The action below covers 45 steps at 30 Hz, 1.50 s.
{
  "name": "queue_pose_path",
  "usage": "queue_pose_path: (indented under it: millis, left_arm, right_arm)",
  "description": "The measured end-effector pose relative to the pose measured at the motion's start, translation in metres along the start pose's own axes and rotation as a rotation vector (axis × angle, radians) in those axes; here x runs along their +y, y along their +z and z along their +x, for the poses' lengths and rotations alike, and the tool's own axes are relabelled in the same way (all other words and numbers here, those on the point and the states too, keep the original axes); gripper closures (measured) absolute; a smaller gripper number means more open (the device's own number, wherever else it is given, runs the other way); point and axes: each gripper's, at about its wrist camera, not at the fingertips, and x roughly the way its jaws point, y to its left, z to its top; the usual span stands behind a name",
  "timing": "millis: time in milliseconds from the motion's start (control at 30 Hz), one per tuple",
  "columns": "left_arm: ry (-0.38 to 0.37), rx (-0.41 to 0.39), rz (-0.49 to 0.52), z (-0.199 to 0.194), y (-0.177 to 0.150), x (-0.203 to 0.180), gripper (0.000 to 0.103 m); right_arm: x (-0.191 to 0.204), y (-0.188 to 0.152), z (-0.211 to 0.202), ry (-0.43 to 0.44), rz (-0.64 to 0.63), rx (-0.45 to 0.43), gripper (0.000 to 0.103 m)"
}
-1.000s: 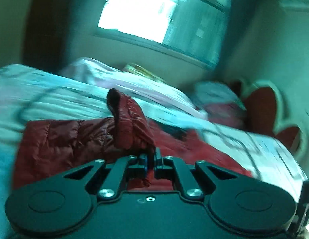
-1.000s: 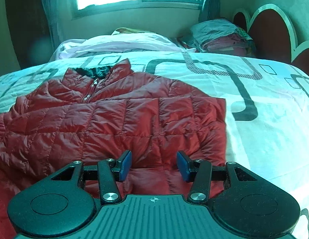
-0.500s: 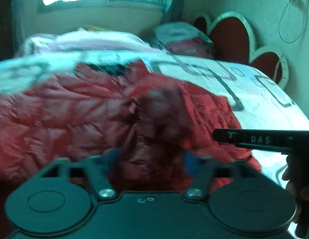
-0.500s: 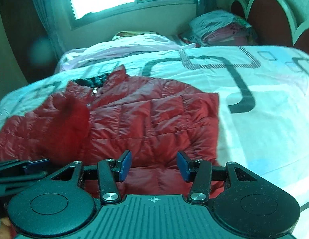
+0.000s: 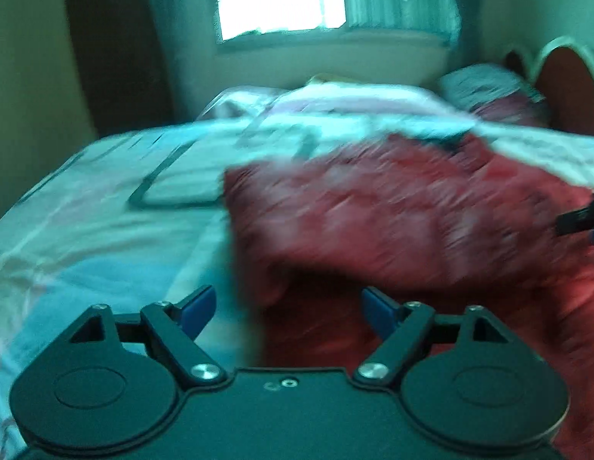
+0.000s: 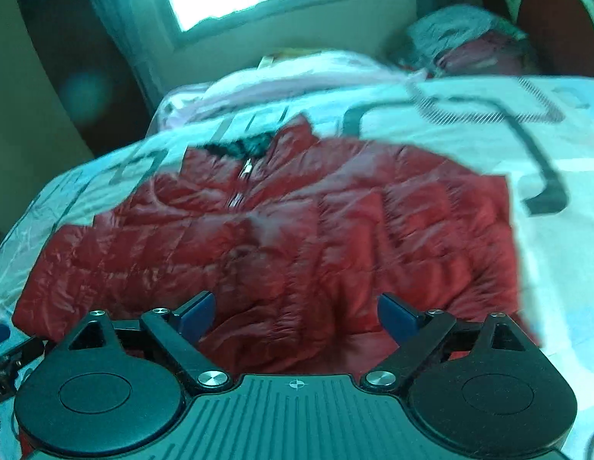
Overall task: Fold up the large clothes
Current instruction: 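Grasp the jacket hem with both tools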
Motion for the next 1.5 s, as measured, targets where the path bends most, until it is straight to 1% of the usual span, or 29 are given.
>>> queue_pose_path:
  millis: [67, 100, 133, 167, 200, 233, 300, 333, 400, 467, 533, 567, 600, 633, 667, 700, 733, 767, 800, 900, 1000, 1033, 1100, 1133, 1167, 1300, 1400, 1433, 1500]
  left_arm:
    - [0.019, 0.017, -0.009, 0.009, 0.0, 0.002, 0.029]
    - [0.026, 0.016, -0.006, 0.014, 0.001, 0.001, 0.031]
    - [0.032, 0.009, 0.0, 0.021, 0.003, -0.001, 0.035]
    - [0.041, 0.002, 0.009, 0.022, 0.004, -0.003, 0.04]
    - [0.056, 0.0, 0.015, 0.025, 0.005, -0.003, 0.053]
    - [0.064, 0.005, 0.016, 0.027, 0.006, -0.002, 0.066]
    - [0.062, 0.02, -0.002, 0.033, 0.008, 0.002, 0.076]
    - [0.058, 0.02, -0.01, 0.034, 0.008, 0.004, 0.076]
    - [0.04, 0.02, -0.007, 0.032, 0.005, 0.004, 0.076]
    - [0.022, 0.035, -0.003, 0.036, 0.004, 0.0, 0.082]
    - [0.022, 0.054, -0.007, 0.039, 0.003, 0.0, 0.084]
    - [0.009, 0.072, -0.007, 0.04, 0.002, 0.0, 0.084]
    - [-0.005, 0.074, -0.01, 0.039, 0.001, 0.002, 0.084]
    - [-0.02, 0.07, -0.013, 0.036, 0.001, 0.004, 0.081]
    - [-0.033, 0.065, -0.015, 0.029, 0.001, 0.007, 0.079]
    - [-0.038, 0.059, -0.02, 0.023, 0.002, 0.011, 0.078]
    - [-0.044, 0.054, -0.03, 0.018, 0.003, 0.014, 0.078]
    - [-0.054, 0.05, -0.047, 0.012, 0.005, 0.019, 0.078]
    - [-0.061, 0.041, -0.07, 0.006, 0.009, 0.024, 0.078]
    - [-0.069, 0.002, -0.093, -0.005, 0.021, 0.027, 0.079]
    - [-0.102, -0.009, -0.084, 0.004, 0.038, 0.015, 0.079]
    - [-0.107, -0.017, -0.077, 0.009, 0.043, 0.009, 0.079]
    - [-0.116, -0.014, -0.056, 0.026, 0.053, -0.006, 0.079]
    - [-0.122, -0.008, -0.056, 0.035, 0.056, -0.012, 0.079]
    - [-0.123, -0.004, -0.06, 0.043, 0.06, -0.018, 0.079]
    - [-0.103, 0.014, -0.058, 0.075, 0.067, -0.033, 0.077]
    - [-0.088, 0.09, -0.077, 0.103, 0.063, -0.032, 0.076]
    - [-0.095, 0.093, -0.093, 0.107, 0.061, -0.029, 0.076]
    - [-0.089, 0.087, -0.078, 0.107, 0.06, -0.031, 0.076]
  right_arm:
    - [0.005, -0.001, 0.014, 0.012, -0.006, 0.048, 0.061]
    - [0.007, -0.002, 0.017, 0.006, -0.003, 0.057, 0.062]
    - [0.01, -0.003, 0.017, -0.002, -0.009, 0.049, 0.065]
    - [0.012, -0.002, 0.014, 0.003, -0.02, 0.039, 0.081]
    - [0.015, 0.0, 0.008, -0.001, -0.04, 0.018, 0.083]
    - [0.016, 0.001, 0.001, -0.026, -0.064, -0.016, 0.083]
    - [0.013, 0.008, -0.016, -0.082, -0.107, -0.083, 0.083]
    - [0.006, 0.012, -0.023, -0.104, -0.108, -0.1, 0.083]
    - [-0.011, 0.017, -0.03, -0.127, -0.091, -0.091, 0.083]
    - [-0.027, 0.016, -0.032, -0.156, -0.074, -0.075, 0.083]
    - [-0.04, 0.011, -0.029, -0.242, -0.081, -0.066, 0.083]
    - [-0.047, 0.009, -0.022, -0.259, -0.068, -0.037, 0.083]
    - [-0.055, 0.005, -0.015, -0.244, -0.035, 0.018, 0.083]
    - [-0.061, 0.003, -0.013, -0.218, -0.004, 0.033, 0.083]
    - [-0.062, 0.001, -0.016, -0.213, 0.001, 0.016, 0.083]
    - [-0.062, 0.001, -0.02, -0.219, -0.011, 0.006, 0.076]
    - [-0.06, 0.001, -0.025, -0.231, -0.023, -0.011, 0.062]
    - [-0.059, 0.002, -0.031, -0.241, -0.031, -0.035, 0.053]
    - [-0.058, 0.003, -0.037, -0.256, -0.034, -0.067, 0.042]
    - [-0.057, 0.012, -0.054, -0.277, -0.029, -0.159, 0.042]
    - [-0.049, 0.02, -0.058, -0.277, -0.054, -0.216, 0.042]
    - [-0.045, 0.026, -0.049, -0.275, -0.068, -0.215, 0.042]
    - [-0.037, 0.032, -0.036, -0.264, -0.094, -0.204, 0.054]
    - [-0.034, 0.033, -0.029, -0.258, -0.102, -0.188, 0.063]
    - [-0.031, 0.035, -0.022, -0.251, -0.107, -0.179, 0.065]
    - [-0.022, 0.036, 0.006, -0.29, -0.177, -0.168, 0.065]
    - [-0.032, 0.03, 0.031, -0.333, -0.194, -0.117, 0.065]
    - [-0.039, 0.028, 0.04, -0.348, -0.189, -0.09, 0.065]
    - [-0.051, 0.026, 0.046, -0.327, -0.156, -0.071, 0.064]
